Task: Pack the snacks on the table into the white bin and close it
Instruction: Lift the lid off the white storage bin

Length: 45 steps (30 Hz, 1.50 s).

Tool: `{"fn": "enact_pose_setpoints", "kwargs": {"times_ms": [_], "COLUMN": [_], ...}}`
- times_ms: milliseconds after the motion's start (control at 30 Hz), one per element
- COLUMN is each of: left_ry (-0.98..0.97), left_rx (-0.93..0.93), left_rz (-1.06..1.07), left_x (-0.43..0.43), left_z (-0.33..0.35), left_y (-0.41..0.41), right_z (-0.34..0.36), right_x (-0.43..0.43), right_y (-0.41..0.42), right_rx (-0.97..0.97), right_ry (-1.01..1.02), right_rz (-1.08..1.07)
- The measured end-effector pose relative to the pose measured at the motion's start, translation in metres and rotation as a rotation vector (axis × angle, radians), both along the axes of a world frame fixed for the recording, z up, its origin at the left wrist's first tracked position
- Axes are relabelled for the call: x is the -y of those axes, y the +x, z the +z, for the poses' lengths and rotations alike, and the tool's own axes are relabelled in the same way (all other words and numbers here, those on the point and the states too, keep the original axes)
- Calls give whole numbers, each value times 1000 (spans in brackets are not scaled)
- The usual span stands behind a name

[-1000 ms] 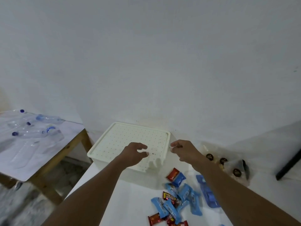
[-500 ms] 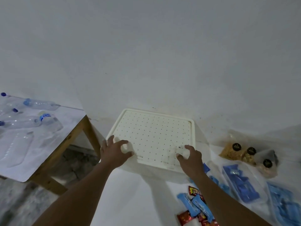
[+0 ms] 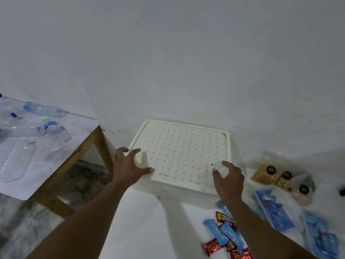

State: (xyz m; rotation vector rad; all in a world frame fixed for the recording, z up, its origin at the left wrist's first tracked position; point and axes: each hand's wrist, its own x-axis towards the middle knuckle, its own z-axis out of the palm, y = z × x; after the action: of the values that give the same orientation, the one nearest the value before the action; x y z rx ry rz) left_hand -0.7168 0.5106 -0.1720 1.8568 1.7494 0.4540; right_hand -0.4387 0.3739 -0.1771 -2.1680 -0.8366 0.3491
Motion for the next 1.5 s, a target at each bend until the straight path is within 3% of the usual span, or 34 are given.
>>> {"fn": "enact_pose_setpoints", "kwargs": {"times_ms": [133,500,767,967,1233,1500], "left_ry": [55,69,33,-1,-180,-349], "left_rx": [126,-1,161,75,-47,-117], "left_rz": [-14,107,105,171,243,211], "left_x": [22,93,158,238,319,335], "left_z": [24,64,84,62,-13,-75], "left_y": [12,-23,-59,-81,-148,-193], "right_z": [26,97,109,72,-34,-95], "right_x": [7,71,141,195,265,281], "right_y": [-6,-11,-9,-28,-92,-134], "right_rx": [-15,-3,-46,49,180,111], "right_ry": [124,373,445,292,-14,-252], "right_rz": [16,38,76,138,291,358]}}
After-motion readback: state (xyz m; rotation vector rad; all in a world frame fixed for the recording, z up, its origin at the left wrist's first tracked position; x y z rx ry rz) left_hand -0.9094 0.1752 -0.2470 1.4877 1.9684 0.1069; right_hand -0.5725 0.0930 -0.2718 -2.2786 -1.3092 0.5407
